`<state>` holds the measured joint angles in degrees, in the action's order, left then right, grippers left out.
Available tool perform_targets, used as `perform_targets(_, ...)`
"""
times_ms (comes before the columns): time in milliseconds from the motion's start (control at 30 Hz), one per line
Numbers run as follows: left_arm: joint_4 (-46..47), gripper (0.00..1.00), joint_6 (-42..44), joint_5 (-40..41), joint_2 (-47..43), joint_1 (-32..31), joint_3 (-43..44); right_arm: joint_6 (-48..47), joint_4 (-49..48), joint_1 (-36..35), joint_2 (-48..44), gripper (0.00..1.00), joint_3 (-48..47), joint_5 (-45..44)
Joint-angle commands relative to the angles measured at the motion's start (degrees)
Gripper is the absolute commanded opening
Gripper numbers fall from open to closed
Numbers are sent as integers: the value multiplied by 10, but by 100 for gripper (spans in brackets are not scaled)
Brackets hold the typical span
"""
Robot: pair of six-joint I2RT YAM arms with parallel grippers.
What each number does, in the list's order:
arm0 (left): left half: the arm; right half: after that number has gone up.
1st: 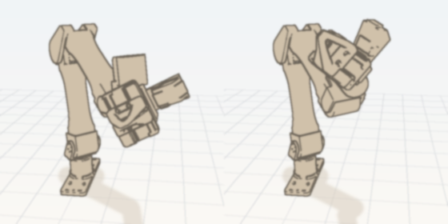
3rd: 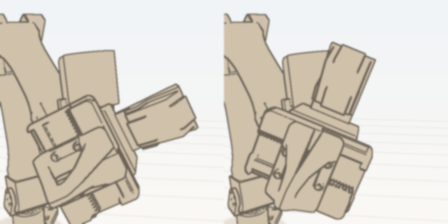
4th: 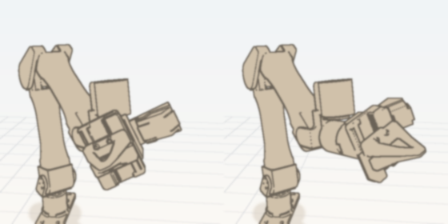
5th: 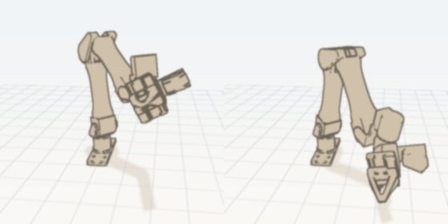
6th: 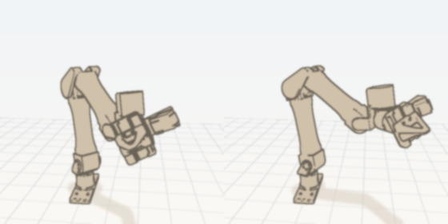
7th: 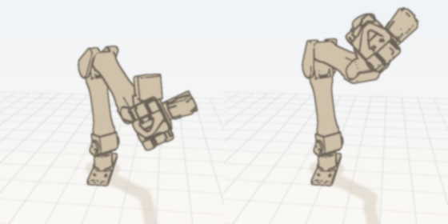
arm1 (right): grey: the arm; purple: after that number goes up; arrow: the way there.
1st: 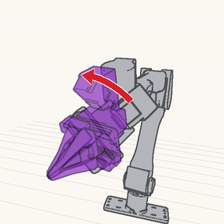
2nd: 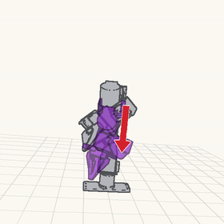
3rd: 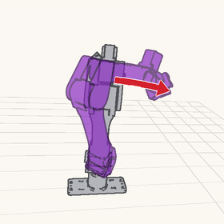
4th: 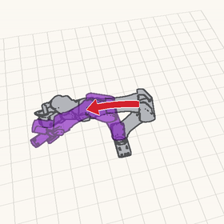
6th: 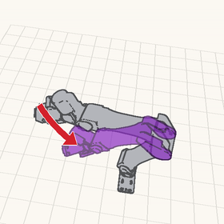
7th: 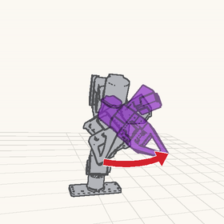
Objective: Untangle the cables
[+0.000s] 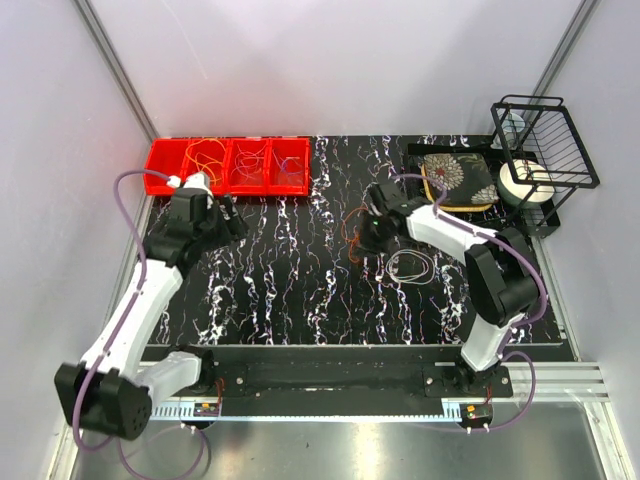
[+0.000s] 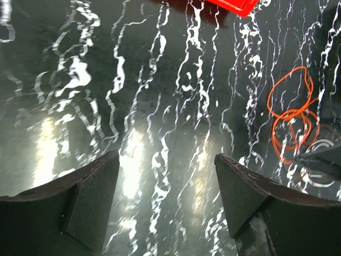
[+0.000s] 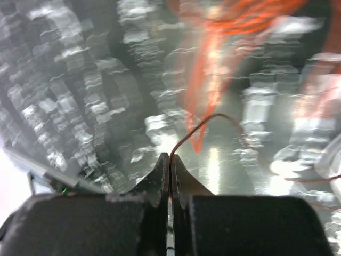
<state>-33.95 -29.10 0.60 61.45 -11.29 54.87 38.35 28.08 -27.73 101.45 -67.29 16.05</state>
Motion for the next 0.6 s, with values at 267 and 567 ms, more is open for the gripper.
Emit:
perform_targets(267, -78, 77, 61, 89, -157, 1, -57, 1, 94, -136, -14, 0, -393, 71)
perform_targets(567, -72, 77, 60, 95, -161, 2, -56, 3, 99, -137, -45, 0, -304, 9)
